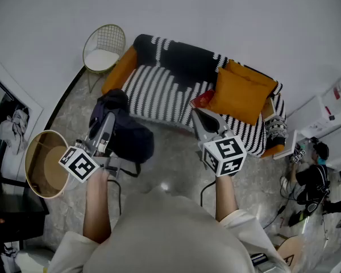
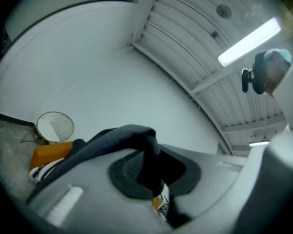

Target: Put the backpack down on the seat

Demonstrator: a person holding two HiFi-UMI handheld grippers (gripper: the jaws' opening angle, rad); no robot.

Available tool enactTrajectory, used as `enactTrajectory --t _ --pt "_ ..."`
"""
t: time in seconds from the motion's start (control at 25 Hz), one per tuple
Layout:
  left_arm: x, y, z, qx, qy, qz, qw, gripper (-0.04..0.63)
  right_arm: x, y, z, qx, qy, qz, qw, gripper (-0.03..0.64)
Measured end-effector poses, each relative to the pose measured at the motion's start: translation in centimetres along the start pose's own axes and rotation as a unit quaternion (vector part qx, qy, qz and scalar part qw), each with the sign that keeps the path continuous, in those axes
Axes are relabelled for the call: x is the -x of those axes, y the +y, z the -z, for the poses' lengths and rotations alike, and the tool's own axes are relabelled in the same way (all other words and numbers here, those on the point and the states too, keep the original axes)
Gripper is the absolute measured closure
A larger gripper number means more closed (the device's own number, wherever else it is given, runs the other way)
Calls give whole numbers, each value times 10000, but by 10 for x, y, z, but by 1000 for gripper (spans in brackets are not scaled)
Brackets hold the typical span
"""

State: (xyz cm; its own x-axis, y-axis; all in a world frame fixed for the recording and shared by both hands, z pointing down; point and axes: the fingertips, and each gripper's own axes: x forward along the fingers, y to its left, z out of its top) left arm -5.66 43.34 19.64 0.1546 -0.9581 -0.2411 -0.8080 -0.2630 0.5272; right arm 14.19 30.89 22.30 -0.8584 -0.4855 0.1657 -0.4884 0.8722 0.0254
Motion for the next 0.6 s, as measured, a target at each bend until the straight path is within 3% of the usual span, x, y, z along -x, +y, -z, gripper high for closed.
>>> enactTrajectory --t 0.16,0.36,0.6 --pt "-5 1 4 -82 99 -50 9999 584 -1 1 0 -88 -98 -165 9998 612" --pt "-11 -5 12 -458 301 -135 9984 584 3 1 4 -415 -165 -273 9986 612" --pt "-20 -17 23 -1688 582 -339 9834 584 5 0 12 -518 -112 -507 9973 612"
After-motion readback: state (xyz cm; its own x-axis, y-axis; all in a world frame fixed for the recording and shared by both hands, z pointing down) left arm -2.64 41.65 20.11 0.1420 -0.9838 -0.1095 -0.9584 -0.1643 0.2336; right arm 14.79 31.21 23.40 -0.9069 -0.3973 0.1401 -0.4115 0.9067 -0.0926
